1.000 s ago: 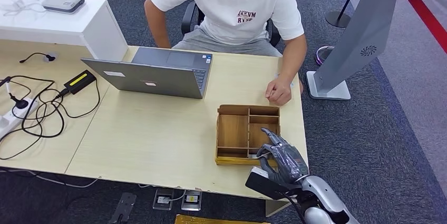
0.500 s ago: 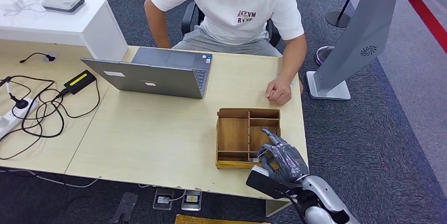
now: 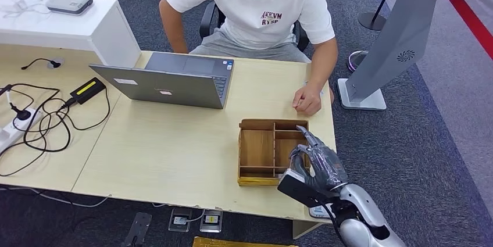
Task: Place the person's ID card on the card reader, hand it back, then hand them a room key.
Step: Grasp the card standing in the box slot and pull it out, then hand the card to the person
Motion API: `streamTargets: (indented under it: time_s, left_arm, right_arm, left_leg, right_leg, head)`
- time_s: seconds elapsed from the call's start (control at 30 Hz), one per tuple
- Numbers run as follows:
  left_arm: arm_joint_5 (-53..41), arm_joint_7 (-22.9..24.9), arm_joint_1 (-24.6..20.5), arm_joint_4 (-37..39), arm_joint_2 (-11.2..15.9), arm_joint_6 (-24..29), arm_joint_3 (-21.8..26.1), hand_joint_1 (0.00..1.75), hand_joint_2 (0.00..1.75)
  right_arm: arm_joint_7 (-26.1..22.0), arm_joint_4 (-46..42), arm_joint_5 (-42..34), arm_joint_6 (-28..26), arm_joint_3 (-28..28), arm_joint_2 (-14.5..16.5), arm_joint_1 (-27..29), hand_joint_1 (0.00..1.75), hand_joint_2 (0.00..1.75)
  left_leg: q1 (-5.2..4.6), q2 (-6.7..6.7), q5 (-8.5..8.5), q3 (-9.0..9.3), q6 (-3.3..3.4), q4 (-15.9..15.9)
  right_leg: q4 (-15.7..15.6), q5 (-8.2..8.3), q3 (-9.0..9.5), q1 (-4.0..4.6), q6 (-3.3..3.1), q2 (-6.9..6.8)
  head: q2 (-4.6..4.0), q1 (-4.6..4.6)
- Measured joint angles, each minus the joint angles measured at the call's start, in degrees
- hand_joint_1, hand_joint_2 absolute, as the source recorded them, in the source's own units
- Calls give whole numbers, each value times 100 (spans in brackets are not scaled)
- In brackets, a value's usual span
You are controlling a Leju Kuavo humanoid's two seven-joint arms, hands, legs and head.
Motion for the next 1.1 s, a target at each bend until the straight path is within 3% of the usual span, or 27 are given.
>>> streamTargets:
  time_s: [0.37, 0.77, 1.1]
  left_arm:
    - [176, -133, 8, -97, 0, 103, -209, 0, 175]
    - [33, -120, -70, -130, 49, 86, -499, 0, 175]
    - [-224, 126, -362, -127, 139, -60, -803, 0, 175]
  right_arm:
    - [-440, -135, 60, -11, -916, -11, -836, 175, 175]
    - [-663, -40, -69, -243, -1265, 140, -1039, 175, 175]
    - [-1338, 1663, -637, -667, -1376, 557, -2230, 175, 175]
  left_leg:
    - [0, 0, 2, 0, -1, 1]
    - [0, -1, 2, -2, -1, 1]
    - [0, -4, 10, -5, -7, 1]
  right_leg:
    - [1, 3, 1, 0, 0, -1]
    - [4, 2, 0, 0, -1, -2]
    - [8, 7, -1, 0, -2, -3]
  head:
    - [0, 1]
    - [0, 0]
    - [0, 0]
